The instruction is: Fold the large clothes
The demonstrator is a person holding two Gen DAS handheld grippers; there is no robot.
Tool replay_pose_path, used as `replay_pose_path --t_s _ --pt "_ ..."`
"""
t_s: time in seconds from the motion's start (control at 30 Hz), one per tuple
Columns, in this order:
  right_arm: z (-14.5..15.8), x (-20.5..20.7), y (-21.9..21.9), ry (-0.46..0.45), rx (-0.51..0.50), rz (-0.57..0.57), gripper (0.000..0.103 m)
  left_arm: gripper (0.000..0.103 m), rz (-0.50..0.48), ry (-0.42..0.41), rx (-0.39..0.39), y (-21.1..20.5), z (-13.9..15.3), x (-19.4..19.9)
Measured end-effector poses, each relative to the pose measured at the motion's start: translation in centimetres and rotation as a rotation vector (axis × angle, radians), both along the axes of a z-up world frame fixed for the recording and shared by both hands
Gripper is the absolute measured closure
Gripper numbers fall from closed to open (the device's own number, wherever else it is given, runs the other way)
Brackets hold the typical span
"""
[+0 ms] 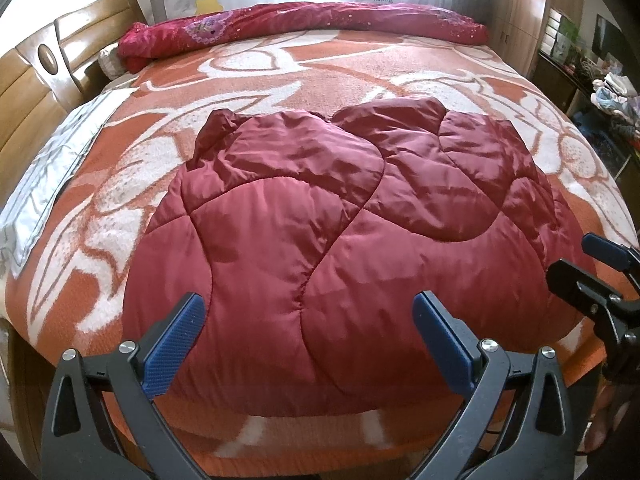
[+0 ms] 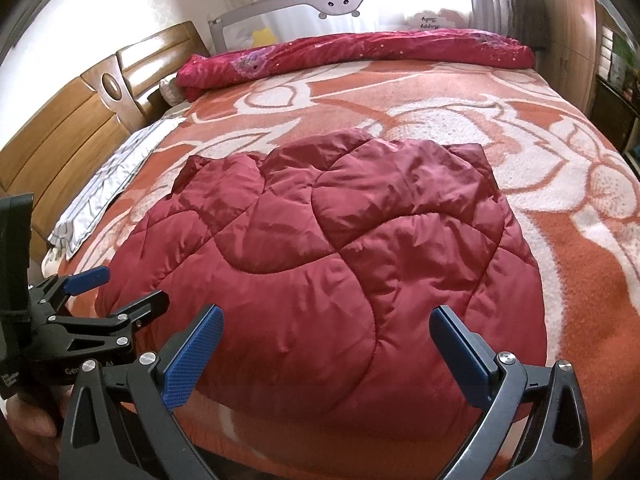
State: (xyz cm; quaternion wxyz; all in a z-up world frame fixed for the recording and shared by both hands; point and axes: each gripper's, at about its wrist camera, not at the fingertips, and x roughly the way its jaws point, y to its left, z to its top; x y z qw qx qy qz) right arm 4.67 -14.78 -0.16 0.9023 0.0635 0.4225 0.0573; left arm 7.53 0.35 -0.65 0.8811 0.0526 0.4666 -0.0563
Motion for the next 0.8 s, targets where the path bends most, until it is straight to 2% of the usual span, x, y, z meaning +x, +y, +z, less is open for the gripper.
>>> replay_pose_path --t_s 0.8 --pt "0.06 0.37 -0.58 0.001 0.006 0.000 0.000 0.000 -0.001 0.001 -0.003 0.10 0.22 0.36"
